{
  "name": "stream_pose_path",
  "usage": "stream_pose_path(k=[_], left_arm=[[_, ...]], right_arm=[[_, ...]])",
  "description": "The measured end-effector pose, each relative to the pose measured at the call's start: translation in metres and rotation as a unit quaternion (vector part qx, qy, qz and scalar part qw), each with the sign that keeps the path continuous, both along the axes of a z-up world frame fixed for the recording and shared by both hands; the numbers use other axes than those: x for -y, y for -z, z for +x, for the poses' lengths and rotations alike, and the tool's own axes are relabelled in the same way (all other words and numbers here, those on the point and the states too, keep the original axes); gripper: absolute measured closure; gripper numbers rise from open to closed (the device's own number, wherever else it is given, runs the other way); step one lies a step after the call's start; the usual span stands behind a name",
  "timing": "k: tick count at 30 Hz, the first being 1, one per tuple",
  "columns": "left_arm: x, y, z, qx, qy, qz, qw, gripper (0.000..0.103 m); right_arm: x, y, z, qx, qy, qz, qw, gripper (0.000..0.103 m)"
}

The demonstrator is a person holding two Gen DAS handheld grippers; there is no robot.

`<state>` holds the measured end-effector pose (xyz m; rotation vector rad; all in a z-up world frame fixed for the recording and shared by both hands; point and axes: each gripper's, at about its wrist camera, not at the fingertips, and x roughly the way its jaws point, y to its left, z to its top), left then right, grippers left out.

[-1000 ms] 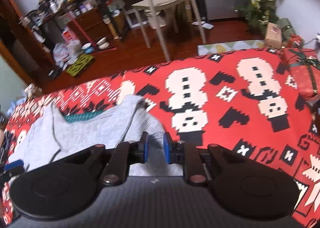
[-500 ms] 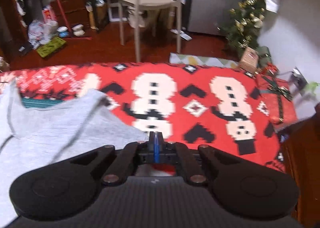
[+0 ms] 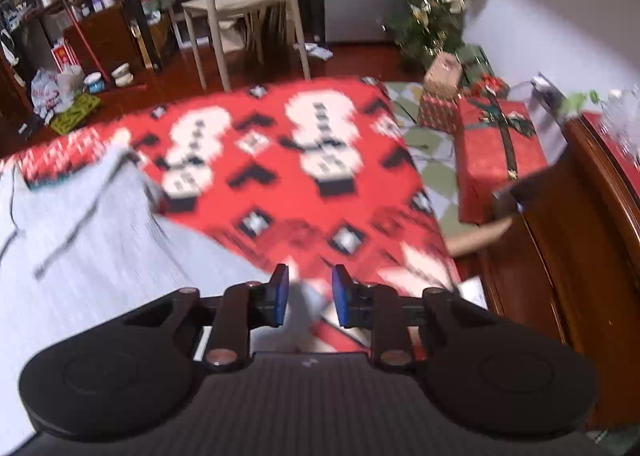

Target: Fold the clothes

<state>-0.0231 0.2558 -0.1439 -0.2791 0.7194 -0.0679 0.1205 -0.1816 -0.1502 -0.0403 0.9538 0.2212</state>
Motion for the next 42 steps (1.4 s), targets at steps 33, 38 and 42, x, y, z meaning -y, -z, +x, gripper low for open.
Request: stream_pose_path(k=[33,38,42], left_arm=[[-0.004,0.001,0.001,-0.002,-0.007,-0.011,0.9999,0.066],[-0.001,0.003,0.002,-0.006,0.0,-0.007,1.0,0.066],[-0.003,0.003,0.002,-0.005,-0.003,-0.009,0.9999,0.066]], right_arm=[[-0.061,-0.025,0.042,0.015,0.011,0.124,0.992,0.081],[-0.098,-0.004,0.065,-0.01,-0.005,0.103,0.995,0.086],[-0.11,0.008,0.068,-0.026,-0.022,0.062,0.997,0.087]])
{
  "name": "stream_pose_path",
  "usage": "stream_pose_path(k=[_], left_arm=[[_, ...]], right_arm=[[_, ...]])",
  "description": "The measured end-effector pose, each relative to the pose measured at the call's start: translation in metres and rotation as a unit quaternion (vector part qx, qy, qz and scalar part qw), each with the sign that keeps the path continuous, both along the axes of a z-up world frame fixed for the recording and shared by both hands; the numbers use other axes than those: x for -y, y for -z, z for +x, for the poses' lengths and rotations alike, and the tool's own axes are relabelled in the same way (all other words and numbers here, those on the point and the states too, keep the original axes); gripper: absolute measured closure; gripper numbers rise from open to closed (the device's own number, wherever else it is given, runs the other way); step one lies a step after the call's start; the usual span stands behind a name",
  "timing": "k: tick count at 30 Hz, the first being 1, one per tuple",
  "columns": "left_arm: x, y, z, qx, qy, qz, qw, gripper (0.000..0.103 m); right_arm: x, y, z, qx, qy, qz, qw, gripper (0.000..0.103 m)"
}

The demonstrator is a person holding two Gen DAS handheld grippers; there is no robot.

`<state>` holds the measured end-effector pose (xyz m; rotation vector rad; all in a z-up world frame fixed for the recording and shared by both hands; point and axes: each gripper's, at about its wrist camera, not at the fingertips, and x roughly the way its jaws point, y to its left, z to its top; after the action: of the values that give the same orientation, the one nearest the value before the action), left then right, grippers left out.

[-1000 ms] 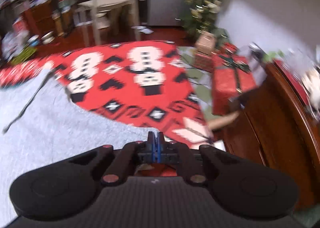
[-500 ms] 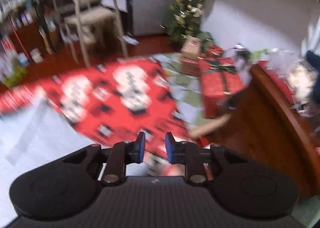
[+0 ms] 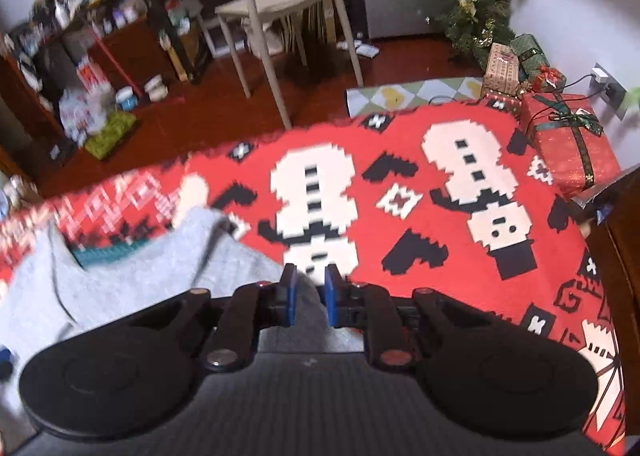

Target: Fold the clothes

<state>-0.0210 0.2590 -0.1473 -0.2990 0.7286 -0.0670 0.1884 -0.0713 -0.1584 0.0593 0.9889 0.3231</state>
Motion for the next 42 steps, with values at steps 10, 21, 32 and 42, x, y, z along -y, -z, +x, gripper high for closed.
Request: stream_pose_path(k=[10,21,32,42], left_arm=[[-0.001,-0.001,0.0,-0.001,-0.004,0.005,1.0,0.066],[-0.003,0.003,0.001,-0.012,-0.009,0.012,0.9998,0.066],[-0.005,-0.006,-0.044,-0.056,-0.009,-0.042,0.9975,0.066],[-0.002,-0.04,-0.11,-0.089,-0.002,-0.082,0.9926,0.057]], right_arm=[[-0.022,0.004,-0.011,0.061,-0.032,-0.111,0.991,0.103],[0.023,-0.017,-0.014,0.042,0.038,-0.014,0.998,0.081],[0.041,-0.074,-0.118,-0.004,-0.012,0.015,1.0,0.07],[0.056,-0.069,-0.202,-0.088,-0.053,-0.001,0.995,0.07]])
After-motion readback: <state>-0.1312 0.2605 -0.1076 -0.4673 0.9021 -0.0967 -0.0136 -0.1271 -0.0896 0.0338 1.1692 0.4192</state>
